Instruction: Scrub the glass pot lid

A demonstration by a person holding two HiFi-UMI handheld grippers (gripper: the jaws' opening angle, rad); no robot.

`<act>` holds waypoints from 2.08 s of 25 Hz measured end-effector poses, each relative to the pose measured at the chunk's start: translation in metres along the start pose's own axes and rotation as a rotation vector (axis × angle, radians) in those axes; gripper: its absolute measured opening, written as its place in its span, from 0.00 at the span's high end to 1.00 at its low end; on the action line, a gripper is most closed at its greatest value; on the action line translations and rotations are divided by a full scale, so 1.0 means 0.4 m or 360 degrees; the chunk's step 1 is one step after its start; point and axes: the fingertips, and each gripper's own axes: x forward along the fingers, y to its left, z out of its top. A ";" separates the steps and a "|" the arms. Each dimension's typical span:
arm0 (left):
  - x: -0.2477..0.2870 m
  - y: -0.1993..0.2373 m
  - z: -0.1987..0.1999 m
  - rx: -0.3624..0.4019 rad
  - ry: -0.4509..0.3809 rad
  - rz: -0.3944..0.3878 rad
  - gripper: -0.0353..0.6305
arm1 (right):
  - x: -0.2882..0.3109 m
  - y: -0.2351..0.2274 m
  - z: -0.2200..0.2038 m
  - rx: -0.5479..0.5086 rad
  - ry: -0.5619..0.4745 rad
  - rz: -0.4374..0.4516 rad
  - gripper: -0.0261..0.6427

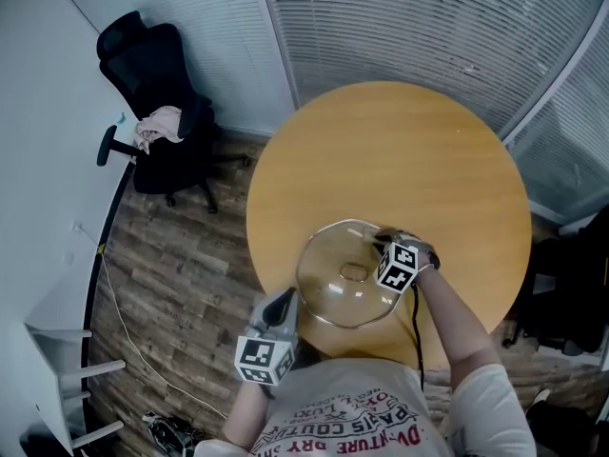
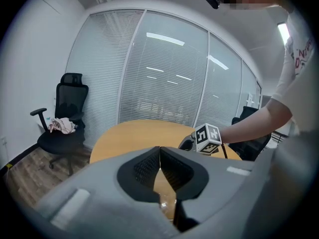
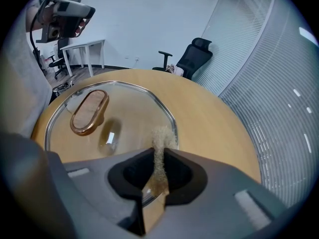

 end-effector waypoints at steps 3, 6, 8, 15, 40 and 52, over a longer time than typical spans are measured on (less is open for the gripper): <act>0.007 -0.005 0.004 0.0007 0.0000 -0.0030 0.94 | -0.016 0.016 -0.024 0.0044 0.0010 -0.0017 0.87; 0.014 -0.014 0.010 0.0022 -0.0001 -0.0069 0.94 | -0.032 0.034 -0.048 0.0096 0.0022 -0.0033 0.87; 0.017 -0.018 0.016 0.0037 0.0002 -0.0102 0.94 | -0.043 0.044 -0.058 0.0139 0.0029 -0.0046 0.87; 0.025 -0.031 0.020 0.0074 0.0027 -0.0212 0.94 | -0.079 0.085 -0.109 0.0261 0.0082 -0.0088 0.87; 0.055 -0.017 0.017 0.0196 0.0102 -0.0624 0.94 | -0.167 0.300 -0.153 0.0997 0.0338 -0.0284 0.87; 0.015 0.029 0.017 0.0260 0.0107 -0.0760 0.93 | -0.182 0.420 -0.073 0.1464 0.0384 -0.0352 0.87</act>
